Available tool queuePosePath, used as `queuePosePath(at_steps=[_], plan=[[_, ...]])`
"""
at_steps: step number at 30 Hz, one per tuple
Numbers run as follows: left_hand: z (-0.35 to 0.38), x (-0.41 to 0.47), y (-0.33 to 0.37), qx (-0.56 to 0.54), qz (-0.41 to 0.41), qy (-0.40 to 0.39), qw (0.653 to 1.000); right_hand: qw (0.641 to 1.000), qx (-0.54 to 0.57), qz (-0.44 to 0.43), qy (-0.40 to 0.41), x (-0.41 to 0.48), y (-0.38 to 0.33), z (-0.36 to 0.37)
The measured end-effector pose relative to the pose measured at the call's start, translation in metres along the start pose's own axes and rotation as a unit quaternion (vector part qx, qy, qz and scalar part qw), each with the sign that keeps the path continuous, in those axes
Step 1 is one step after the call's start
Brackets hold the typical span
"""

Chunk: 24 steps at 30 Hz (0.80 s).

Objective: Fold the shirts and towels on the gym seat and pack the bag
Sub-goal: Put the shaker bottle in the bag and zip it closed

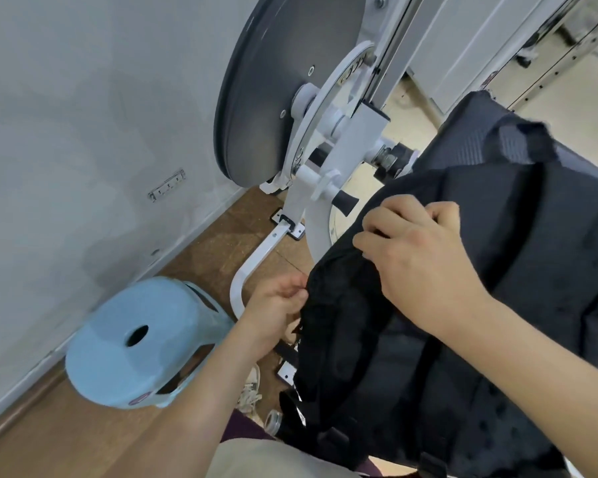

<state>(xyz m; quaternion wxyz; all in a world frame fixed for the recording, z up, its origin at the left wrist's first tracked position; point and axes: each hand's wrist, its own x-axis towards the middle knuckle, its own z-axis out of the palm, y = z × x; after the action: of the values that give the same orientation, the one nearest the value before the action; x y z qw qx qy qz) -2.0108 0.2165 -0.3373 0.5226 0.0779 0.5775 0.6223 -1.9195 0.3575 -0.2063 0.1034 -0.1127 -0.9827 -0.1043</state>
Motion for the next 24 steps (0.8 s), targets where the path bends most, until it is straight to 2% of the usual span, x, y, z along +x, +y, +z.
queuePosePath(at_steps=[2, 5, 7, 11, 16, 18, 20, 22, 24], plan=[[0.002, -0.004, -0.003, -0.102, -0.03, -0.026, 0.994, 1.0, -0.006, 0.007, 0.018, -0.001, -0.008, 0.011], [0.006, -0.007, -0.008, -0.155, -0.032, -0.032, 0.987, 0.999, 0.016, 0.034, 0.0, -0.005, -0.018, 0.027], [0.005, -0.007, -0.007, -0.152, -0.024, -0.021, 0.988, 0.998, 0.027, 0.047, -0.035, -0.004, -0.022, 0.029], [0.006, -0.005, -0.005, -0.109, -0.006, -0.035, 0.993, 0.994, -0.02, 0.026, -0.104, -0.004, -0.026, 0.037], [0.009, -0.003, -0.008, -0.093, 0.014, -0.042, 0.995, 0.994, 0.073, 0.023, -0.074, -0.006, -0.026, 0.043], [0.012, -0.006, -0.006, -0.051, 0.039, -0.019, 0.998, 0.993, 0.08, 0.01, -0.085, -0.008, -0.026, 0.045], [0.017, -0.011, -0.002, 0.055, 0.107, 0.058, 0.991, 0.993, 0.067, 0.006, -0.097, -0.009, -0.028, 0.045], [0.02, -0.016, 0.001, 0.182, 0.202, 0.125, 0.954, 0.993, 0.052, 0.001, -0.102, -0.008, -0.031, 0.043], [0.024, -0.018, 0.004, 0.301, 0.266, 0.155, 0.902, 0.994, 0.039, -0.011, -0.105, -0.008, -0.035, 0.042]])
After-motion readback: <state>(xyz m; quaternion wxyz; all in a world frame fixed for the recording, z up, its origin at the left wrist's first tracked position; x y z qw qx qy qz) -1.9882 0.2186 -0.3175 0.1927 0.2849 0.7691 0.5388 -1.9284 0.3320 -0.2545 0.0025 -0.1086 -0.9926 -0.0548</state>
